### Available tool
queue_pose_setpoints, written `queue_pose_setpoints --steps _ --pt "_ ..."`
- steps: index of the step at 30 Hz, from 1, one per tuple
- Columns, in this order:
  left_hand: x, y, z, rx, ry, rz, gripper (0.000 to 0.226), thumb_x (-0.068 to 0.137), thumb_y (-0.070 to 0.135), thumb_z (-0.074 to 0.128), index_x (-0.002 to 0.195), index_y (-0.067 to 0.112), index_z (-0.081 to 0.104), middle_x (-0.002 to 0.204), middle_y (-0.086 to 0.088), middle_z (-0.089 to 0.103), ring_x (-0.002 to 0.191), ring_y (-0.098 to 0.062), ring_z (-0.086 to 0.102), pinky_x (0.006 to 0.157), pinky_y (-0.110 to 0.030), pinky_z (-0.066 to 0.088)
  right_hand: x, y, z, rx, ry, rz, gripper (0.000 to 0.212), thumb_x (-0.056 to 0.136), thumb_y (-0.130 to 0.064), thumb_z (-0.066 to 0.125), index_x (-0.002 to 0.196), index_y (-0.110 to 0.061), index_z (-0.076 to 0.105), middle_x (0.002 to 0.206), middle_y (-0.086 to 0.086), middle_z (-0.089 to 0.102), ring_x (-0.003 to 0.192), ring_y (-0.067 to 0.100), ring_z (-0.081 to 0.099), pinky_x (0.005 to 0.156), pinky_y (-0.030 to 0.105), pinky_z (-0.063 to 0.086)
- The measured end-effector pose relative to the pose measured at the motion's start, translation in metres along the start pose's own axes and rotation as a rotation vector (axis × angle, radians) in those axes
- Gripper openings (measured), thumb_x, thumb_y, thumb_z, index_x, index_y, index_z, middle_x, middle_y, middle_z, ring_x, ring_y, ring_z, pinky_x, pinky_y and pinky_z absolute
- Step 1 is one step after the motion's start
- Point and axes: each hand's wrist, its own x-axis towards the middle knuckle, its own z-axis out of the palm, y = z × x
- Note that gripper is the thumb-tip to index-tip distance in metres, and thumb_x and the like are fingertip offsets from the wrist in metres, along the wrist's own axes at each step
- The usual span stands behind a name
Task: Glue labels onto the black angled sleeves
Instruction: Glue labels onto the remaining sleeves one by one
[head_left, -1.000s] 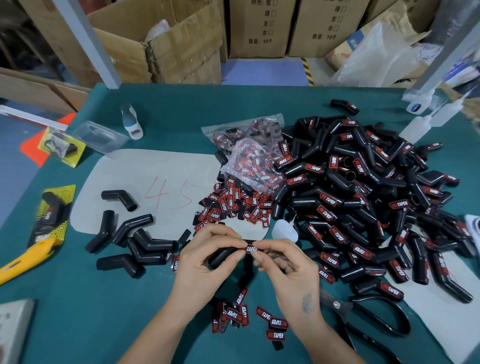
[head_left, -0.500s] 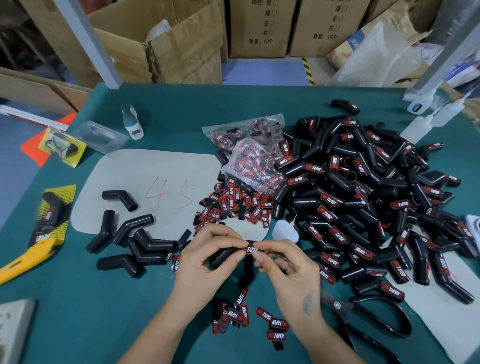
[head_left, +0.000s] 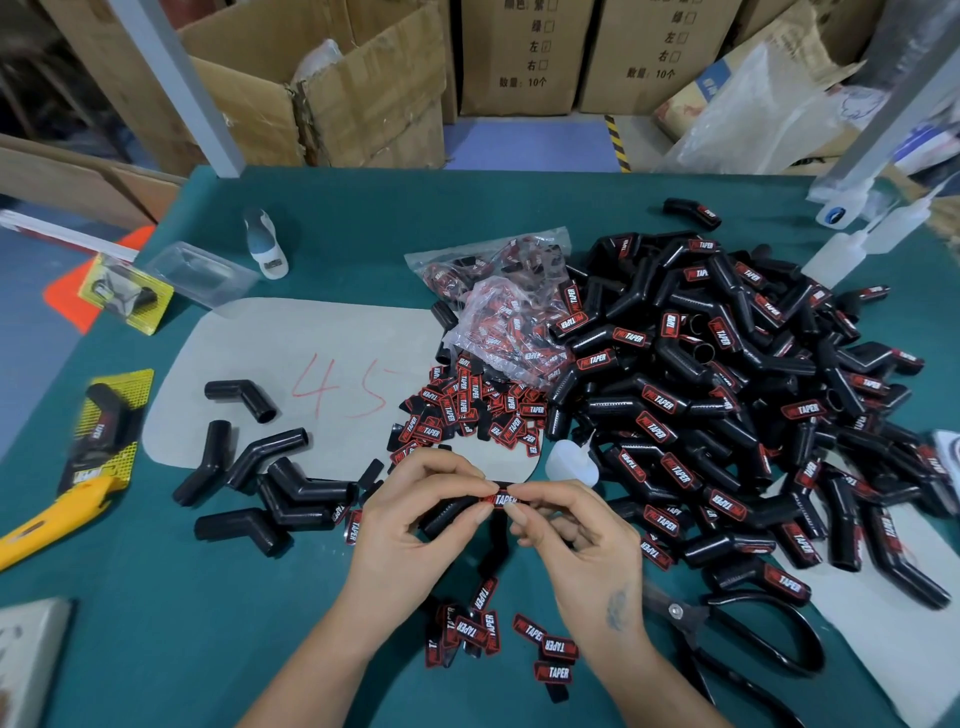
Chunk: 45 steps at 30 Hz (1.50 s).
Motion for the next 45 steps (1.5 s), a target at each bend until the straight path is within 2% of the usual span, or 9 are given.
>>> queue_pose_setpoints --steps 19,24,29,36,40,45 --pt "-0.0006 -0.0032 0.0029 0.047 -0.033 0.021 0.012 0.092 0.017 0.074 0.101 0.016 0.081 0.106 0.000 0.062 0.098 -0.018 0.066 0.089 -0.024 0.049 -0.0003 -0.0018 0.0017 -0.069 -0.023 -0.025 0.016 0.091 -0.031 0.074 0.103 -0.042 0.078 0.093 -0.008 0.073 0.079 0.019 0.073 0.069 0.022 0.058" --pt "0.0003 -0.0026 0.0039 0.053 -0.041 0.027 0.013 0.093 0.019 0.073 0.102 0.017 0.082 0.106 0.001 0.060 0.096 -0.020 0.065 0.087 -0.024 0.049 -0.0015 0.0002 0.0034 -0.014 -0.011 0.054 0.033 0.090 -0.023 0.077 0.111 -0.047 0.071 0.093 -0.003 0.074 0.082 0.020 0.075 0.074 0.023 0.059" --pt "-0.0007 -0.0061 0.0041 0.066 -0.042 0.047 0.014 0.094 0.018 0.073 0.104 0.018 0.082 0.107 0.001 0.058 0.096 -0.022 0.063 0.085 -0.028 0.050 -0.0021 -0.0001 0.0023 -0.014 -0.045 0.050 0.037 0.094 -0.018 0.072 0.117 -0.047 0.067 0.097 -0.001 0.073 0.087 0.024 0.076 0.076 0.027 0.059" --pt "-0.0030 -0.0067 0.0093 0.082 0.018 0.040 0.011 0.090 0.019 0.075 0.095 0.013 0.082 0.106 -0.001 0.059 0.098 -0.020 0.064 0.083 -0.022 0.049 -0.0052 0.0005 0.0040 0.012 -0.073 0.052 0.038 0.098 -0.011 0.067 0.117 -0.043 0.067 0.096 -0.002 0.074 0.087 0.023 0.076 0.074 0.023 0.058" --pt "-0.0032 -0.0059 0.0087 0.061 0.024 0.044 0.010 0.090 0.019 0.076 0.092 0.011 0.082 0.105 -0.003 0.062 0.099 -0.020 0.066 0.086 -0.026 0.050 -0.0047 -0.0004 0.0037 0.009 -0.083 0.052 0.035 0.099 -0.012 0.066 0.117 -0.042 0.067 0.097 -0.002 0.075 0.088 0.023 0.076 0.075 0.023 0.058" --pt "-0.0027 -0.0060 0.0081 0.039 0.035 0.053 0.006 0.088 0.018 0.077 0.094 0.017 0.080 0.103 -0.004 0.063 0.096 -0.022 0.066 0.085 -0.030 0.051 -0.0045 -0.0033 0.0028 0.045 -0.105 0.077 0.029 0.101 -0.017 0.064 0.117 -0.041 0.067 0.097 0.003 0.075 0.090 0.024 0.076 0.076 0.025 0.058"
